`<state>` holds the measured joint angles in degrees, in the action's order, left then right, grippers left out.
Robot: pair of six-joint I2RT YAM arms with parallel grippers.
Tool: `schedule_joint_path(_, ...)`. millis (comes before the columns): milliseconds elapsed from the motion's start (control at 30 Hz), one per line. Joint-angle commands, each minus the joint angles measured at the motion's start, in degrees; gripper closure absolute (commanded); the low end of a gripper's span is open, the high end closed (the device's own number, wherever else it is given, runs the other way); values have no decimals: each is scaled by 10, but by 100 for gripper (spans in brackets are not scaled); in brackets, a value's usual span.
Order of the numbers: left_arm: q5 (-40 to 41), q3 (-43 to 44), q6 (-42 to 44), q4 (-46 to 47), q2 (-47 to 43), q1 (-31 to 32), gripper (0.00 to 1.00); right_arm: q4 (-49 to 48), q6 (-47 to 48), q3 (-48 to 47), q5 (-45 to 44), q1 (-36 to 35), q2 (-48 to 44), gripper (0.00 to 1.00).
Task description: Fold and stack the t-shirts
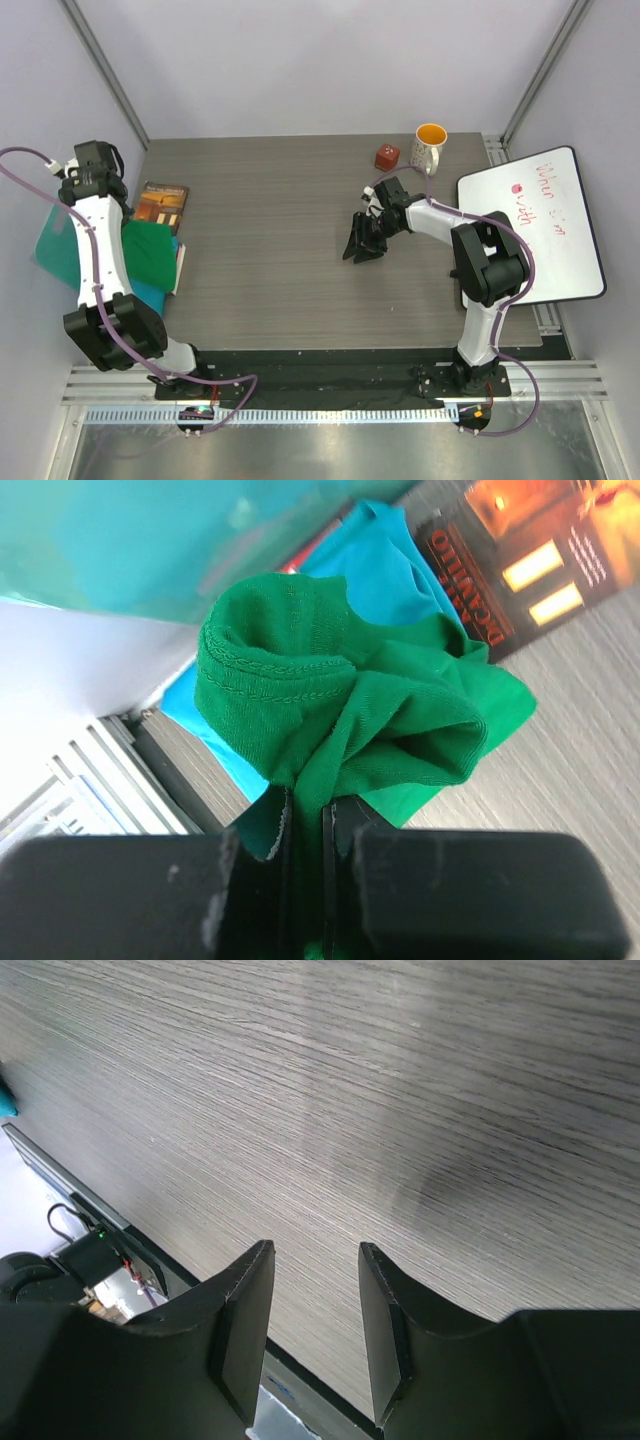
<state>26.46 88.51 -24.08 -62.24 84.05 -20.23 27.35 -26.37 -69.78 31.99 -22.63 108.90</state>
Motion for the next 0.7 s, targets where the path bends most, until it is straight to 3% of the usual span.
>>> schedule_joint_path(0,54,32,-11,-6,-28,-5,100,-7,-3,-10,11,0,-6,55)
schedule_joint_path(667,134,-18,-34,-14,34,-4,100,-9,-19,-20,35,1,-26,54)
